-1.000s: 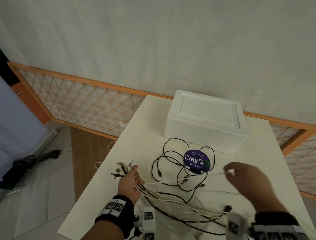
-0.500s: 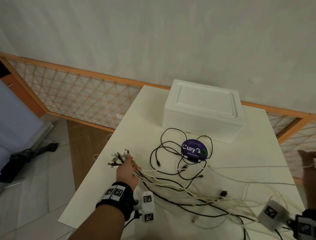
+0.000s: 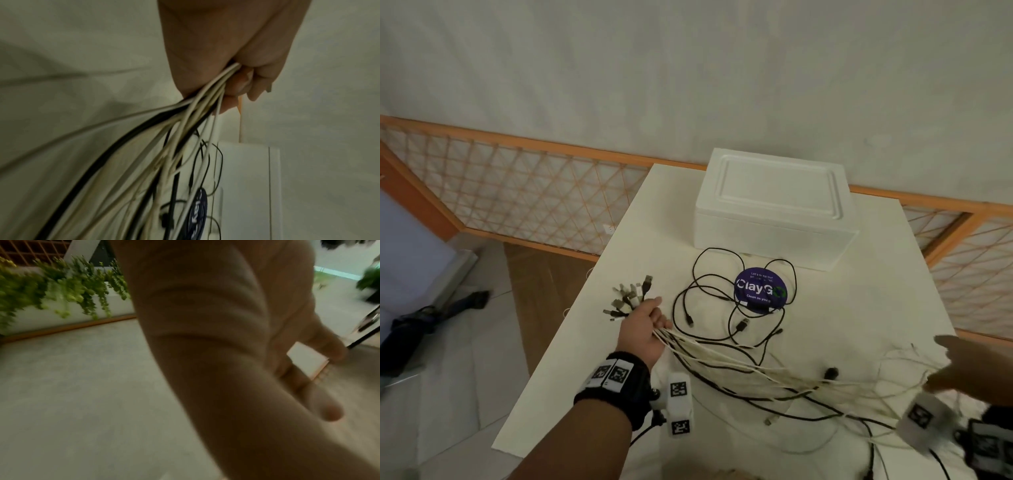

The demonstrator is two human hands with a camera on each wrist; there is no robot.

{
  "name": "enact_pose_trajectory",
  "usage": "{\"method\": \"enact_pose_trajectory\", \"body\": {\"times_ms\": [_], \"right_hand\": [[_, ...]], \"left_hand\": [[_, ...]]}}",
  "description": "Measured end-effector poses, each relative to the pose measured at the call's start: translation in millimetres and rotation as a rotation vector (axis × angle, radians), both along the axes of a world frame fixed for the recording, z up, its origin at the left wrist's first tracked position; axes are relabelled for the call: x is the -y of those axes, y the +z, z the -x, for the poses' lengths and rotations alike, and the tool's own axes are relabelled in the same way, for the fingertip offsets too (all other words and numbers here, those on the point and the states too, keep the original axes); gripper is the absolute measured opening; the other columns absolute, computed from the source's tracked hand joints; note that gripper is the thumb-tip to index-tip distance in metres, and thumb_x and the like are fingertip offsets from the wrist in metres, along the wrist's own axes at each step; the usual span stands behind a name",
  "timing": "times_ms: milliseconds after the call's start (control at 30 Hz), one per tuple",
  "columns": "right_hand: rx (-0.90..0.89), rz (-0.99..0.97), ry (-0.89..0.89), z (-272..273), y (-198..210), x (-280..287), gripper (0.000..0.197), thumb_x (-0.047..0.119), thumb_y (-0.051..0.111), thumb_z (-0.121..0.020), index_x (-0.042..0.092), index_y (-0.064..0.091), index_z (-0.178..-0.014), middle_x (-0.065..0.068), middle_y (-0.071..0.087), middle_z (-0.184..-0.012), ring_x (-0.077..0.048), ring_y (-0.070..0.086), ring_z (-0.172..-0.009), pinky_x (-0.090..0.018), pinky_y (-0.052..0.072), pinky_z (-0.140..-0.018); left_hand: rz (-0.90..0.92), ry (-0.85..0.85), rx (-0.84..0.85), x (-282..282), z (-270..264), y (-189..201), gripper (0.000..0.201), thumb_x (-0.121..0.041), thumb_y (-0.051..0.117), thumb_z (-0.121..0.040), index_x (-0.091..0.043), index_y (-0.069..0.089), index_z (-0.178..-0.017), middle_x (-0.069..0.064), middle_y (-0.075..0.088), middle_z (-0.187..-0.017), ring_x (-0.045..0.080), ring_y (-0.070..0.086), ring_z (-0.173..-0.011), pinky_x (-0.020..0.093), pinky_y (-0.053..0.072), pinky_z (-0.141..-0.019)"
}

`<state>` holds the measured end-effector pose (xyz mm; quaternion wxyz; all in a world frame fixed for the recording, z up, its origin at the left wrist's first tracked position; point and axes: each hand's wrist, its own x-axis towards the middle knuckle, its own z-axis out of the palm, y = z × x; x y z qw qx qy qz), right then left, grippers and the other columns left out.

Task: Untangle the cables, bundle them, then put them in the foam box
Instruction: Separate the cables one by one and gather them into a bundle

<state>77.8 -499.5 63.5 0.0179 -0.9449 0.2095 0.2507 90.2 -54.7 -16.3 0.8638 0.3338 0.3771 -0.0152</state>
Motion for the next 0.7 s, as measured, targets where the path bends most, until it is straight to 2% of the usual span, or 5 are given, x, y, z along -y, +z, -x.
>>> {"method": "enact_pose_trajectory", "body": {"times_ms": [100,200,367,467,700], "right_hand": [[0.13,-0.004,0.277,-15.4,16.1,-80.1,0.079,0.036,0.072,-0.074,0.019,0.036,-0.143,-0.009,0.047,-0.14,-0.027,0.045,-0.127,-0.037,0.038,-0.105],[0.306,-0.447,0.438,-23.5,2.6,-170.1,0.064,0.031,0.067,-0.082,0.021,0.041,-0.14,0.002,0.049,-0.138,-0.018,0.047,-0.124,-0.029,0.036,-0.105],[-0.013,-0.737,0.604,1.9,-34.5,-280.2,0.035,0.032,0.059,-0.081,0.019,0.048,-0.113,-0.002,0.061,-0.102,-0.024,0.06,-0.096,-0.032,0.046,-0.077],[0.011,-0.497,0.704,8.4,-48.8,-262.1,0.019,0.029,0.055,-0.079,0.021,0.05,-0.096,-0.001,0.058,-0.09,-0.025,0.06,-0.093,-0.028,0.04,-0.068],[0.002,-0.257,0.532,20.2,-49.2,-146.4,0.008,0.033,0.055,-0.073,0.026,0.052,-0.072,0.005,0.058,-0.078,-0.016,0.062,-0.088,-0.026,0.045,-0.067]], "left_hand": [[0.034,-0.02,0.031,17.7,-0.7,6.7,0.037,-0.01,0.054,-0.092,-0.018,0.035,-0.062,-0.004,0.027,-0.042,0.012,0.026,-0.037,0.028,0.032,-0.053],[0.078,-0.07,0.066,38.4,-0.2,11.2,0.043,-0.022,0.058,-0.092,-0.02,0.033,-0.057,-0.003,0.034,-0.045,0.013,0.033,-0.044,0.029,0.037,-0.058],[0.016,-0.154,0.067,51.7,-0.2,10.1,0.052,-0.041,0.054,-0.093,-0.02,0.037,-0.049,-0.002,0.069,-0.082,0.016,0.054,-0.078,0.035,0.043,-0.077],[0.06,-0.059,0.043,37.9,2.6,14.4,0.045,-0.044,0.051,-0.094,-0.018,0.043,-0.058,0.003,0.07,-0.079,0.02,0.06,-0.086,0.037,0.044,-0.08],[0.158,0.172,-0.034,-13.3,7.1,-1.1,0.046,-0.037,0.049,-0.098,-0.022,0.027,-0.06,-0.008,0.024,-0.041,0.009,0.022,-0.032,0.019,0.021,-0.035]]}}
